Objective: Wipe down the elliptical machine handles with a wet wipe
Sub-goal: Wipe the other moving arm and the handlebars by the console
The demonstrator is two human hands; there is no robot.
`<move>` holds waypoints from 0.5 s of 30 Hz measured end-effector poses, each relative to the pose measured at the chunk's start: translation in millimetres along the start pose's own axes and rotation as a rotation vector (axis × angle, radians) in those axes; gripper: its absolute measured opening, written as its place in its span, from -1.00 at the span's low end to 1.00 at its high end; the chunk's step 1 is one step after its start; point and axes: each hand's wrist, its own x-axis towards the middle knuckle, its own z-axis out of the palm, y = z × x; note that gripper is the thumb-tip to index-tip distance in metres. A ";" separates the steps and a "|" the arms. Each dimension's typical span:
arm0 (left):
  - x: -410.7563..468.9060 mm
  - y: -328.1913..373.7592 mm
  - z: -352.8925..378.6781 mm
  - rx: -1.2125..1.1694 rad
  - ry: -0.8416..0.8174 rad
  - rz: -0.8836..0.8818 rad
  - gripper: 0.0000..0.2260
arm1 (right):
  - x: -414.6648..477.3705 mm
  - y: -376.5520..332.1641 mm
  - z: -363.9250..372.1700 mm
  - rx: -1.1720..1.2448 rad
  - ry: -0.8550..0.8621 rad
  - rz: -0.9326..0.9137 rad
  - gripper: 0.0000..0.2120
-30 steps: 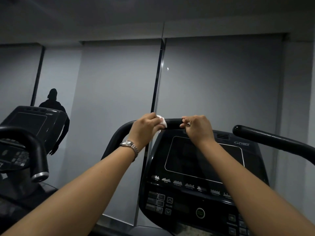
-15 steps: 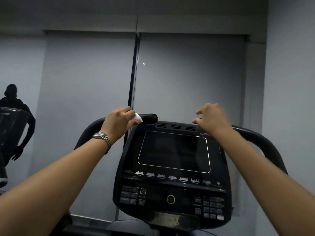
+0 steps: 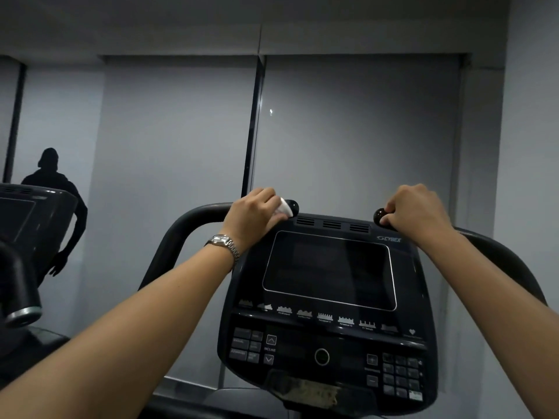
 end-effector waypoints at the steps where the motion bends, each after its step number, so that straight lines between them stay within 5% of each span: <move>1: 0.8 2.8 1.1 -0.009 -0.006 -0.004 -0.81 | 0.2 -0.3 -0.5 -0.004 0.002 -0.003 -0.82; 9: -18.3 -31.8 -15.8 0.051 -0.029 0.076 -0.82 | -2.2 2.7 -1.3 0.000 0.026 -0.017 -0.84; 15: 23.8 13.1 8.4 -0.106 -0.127 0.090 -0.89 | -0.7 0.4 -1.8 -0.025 0.003 -0.012 -0.84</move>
